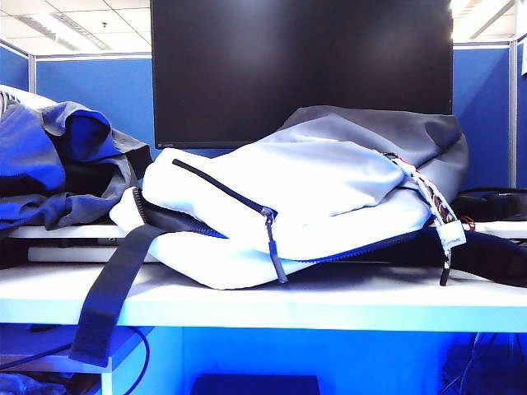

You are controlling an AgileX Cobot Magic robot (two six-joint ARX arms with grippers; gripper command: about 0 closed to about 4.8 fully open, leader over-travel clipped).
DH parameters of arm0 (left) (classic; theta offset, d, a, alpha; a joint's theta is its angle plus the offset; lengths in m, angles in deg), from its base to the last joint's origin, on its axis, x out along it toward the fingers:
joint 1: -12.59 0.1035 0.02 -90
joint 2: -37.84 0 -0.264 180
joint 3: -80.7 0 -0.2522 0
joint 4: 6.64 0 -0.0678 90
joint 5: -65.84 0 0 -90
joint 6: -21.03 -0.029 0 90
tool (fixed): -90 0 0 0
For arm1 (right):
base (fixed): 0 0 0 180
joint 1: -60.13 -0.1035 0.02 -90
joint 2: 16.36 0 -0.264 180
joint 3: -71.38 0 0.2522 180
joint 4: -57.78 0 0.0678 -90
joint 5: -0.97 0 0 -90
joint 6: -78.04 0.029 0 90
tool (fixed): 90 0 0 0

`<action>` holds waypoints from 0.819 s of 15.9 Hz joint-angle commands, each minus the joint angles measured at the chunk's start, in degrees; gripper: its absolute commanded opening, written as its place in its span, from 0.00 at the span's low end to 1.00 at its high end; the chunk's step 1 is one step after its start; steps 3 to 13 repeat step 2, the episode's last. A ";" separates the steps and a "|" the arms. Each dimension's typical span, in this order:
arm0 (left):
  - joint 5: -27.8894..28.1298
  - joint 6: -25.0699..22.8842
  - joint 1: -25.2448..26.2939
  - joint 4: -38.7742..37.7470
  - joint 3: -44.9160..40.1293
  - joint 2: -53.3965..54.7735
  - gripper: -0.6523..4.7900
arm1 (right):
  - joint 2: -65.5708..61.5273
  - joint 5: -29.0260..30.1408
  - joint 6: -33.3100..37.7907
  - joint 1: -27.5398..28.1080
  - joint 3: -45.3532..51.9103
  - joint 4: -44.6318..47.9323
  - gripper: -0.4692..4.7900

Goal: Take the gray clothes out of the backpack.

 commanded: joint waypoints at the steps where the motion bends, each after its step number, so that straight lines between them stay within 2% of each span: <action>1: -0.17 -0.22 -0.02 0.55 0.02 -0.13 0.11 | 0.09 -0.26 0.00 0.02 0.13 1.03 0.09; 13: -0.17 -0.22 -0.02 0.55 0.02 -0.13 0.11 | 0.09 -0.26 0.00 0.02 0.13 1.03 0.09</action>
